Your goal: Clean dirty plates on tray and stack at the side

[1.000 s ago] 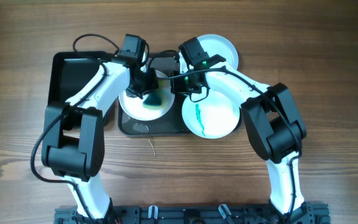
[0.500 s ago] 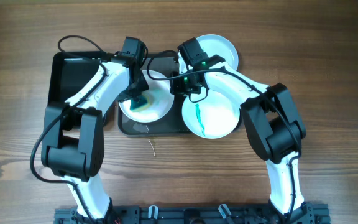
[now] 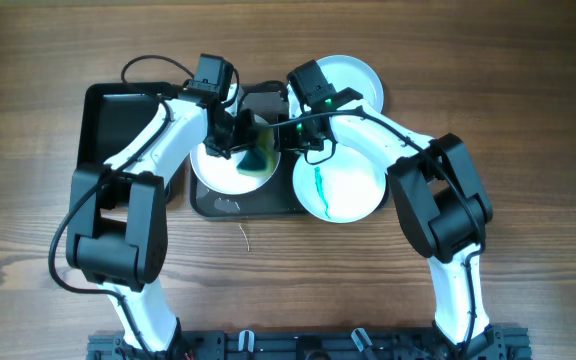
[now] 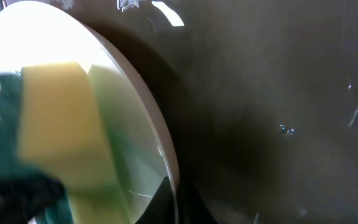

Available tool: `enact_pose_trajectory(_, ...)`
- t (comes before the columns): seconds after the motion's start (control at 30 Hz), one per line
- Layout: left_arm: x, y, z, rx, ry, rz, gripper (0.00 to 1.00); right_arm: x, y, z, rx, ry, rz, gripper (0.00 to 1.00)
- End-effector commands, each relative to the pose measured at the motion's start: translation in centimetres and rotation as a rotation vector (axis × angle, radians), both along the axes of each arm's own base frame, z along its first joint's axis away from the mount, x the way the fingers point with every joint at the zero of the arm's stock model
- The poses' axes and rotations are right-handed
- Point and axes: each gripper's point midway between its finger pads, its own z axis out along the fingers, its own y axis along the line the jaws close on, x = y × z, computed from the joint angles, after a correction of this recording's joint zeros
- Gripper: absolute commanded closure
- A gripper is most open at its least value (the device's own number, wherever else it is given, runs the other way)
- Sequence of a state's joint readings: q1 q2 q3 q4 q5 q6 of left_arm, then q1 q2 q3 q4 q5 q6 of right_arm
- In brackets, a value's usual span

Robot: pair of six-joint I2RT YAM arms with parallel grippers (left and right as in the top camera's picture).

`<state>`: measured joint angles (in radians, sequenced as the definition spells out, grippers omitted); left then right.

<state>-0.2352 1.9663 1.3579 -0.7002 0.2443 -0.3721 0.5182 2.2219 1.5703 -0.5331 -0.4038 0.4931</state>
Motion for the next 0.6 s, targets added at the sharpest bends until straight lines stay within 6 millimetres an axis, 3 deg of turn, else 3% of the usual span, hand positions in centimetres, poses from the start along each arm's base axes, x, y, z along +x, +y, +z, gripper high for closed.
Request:
enact_pose_trajectory(0.0, 1.6, 5.9, -0.6, 0.282, -0.055, 0.193, 0.96, -0.3, -0.2, -0.8, -0.003, 0.022, 0.000, 0.96)
enact_pose_trajectory(0.17, 1.7, 8.2, 2.1, 0.364, -0.049, 0.254, 0.96, -0.5, -0.3, -0.9, -0.007, 0.028, 0.001, 0.96)
enact_pose_trajectory(0.37, 1.5, 9.6, 10.1, 0.271, -0.053, 0.311, 0.96, -0.6, -0.1, -0.8, -0.014, 0.021, 0.008, 0.96)
enact_pose_trajectory(0.5, 0.7, 10.9, 12.9, 0.217, -0.077, 0.282, 0.96, -0.4, -0.3, 0.5, -0.046, -0.026, 0.015, 0.96)
enact_pose_trajectory(0.57, 0.3, 11.9, 13.3, 0.217, -0.073, 0.289, 0.96, -0.1, -0.7, 1.8, -0.085, -0.073, 0.012, 0.96)
